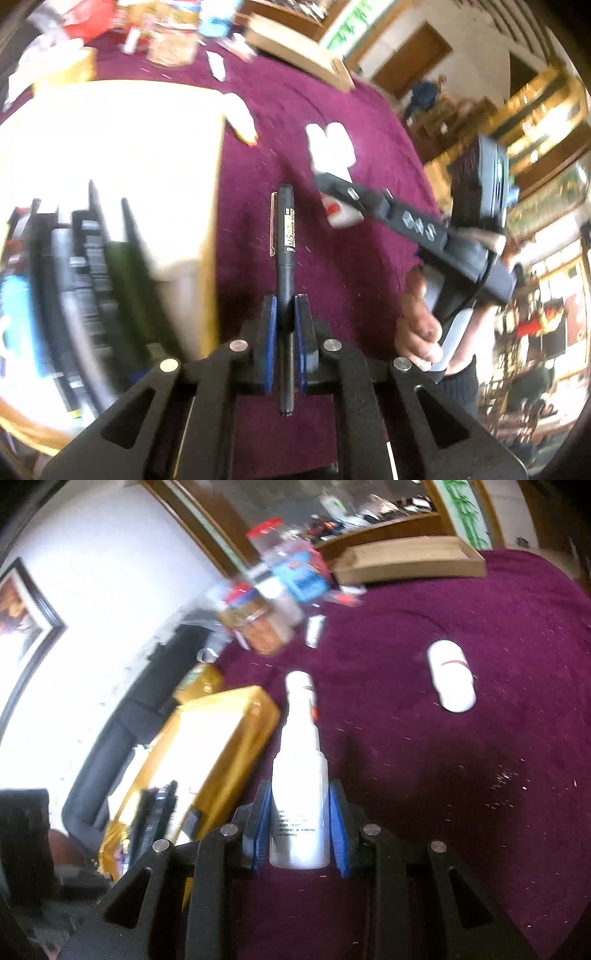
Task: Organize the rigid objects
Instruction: 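Carry the black pen and white dropper bottle into the tray and release them, then move both open tools back over the remaining bottles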
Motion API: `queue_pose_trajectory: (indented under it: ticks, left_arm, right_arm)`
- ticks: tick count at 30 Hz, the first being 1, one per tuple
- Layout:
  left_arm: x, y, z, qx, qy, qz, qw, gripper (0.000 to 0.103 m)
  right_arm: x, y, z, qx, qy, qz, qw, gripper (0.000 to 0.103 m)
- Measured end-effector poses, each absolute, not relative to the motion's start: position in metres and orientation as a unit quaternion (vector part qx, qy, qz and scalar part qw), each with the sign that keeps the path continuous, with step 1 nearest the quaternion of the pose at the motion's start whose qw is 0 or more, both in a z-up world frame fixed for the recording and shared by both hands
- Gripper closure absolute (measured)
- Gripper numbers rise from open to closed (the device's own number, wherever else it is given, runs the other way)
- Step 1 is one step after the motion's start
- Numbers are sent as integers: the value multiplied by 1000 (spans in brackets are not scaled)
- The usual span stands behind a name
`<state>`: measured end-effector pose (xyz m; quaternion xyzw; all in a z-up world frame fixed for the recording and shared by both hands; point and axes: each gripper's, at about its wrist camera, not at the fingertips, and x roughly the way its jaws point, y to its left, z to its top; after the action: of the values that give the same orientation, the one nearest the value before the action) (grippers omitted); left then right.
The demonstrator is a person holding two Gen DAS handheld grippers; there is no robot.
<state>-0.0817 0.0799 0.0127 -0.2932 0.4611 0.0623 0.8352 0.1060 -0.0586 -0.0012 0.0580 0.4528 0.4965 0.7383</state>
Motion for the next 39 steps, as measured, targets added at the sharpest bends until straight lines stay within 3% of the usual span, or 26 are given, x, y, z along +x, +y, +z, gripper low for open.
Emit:
queue_pose_trajectory:
  ticks: [5,10,20,30,33,39]
  left_arm:
    - [-121,124,31,-310,419,120,845,96]
    - [-144,151,17,-338,416,168,827,96]
    - [-158,145,5,-335,419,208,818,96]
    - [-171,148,-6,-365,425,185,808,96]
    - [-172,150,-6,-373,424,177,806,94]
    - [-176,147,8,-366,406,165,821,84]
  right_arm:
    - [83,-52,6,41,435,529,727,77]
    - [52,-38,17,62,460,559,687,77]
    - [-37,36,27,-46,454,536,711,77]
    - [-38,44,10,-68,476,509,714,72]
    - [-37,39,17,-50,468,524,710,64]
    - [-31,17,44,-19,430,564,705,64]
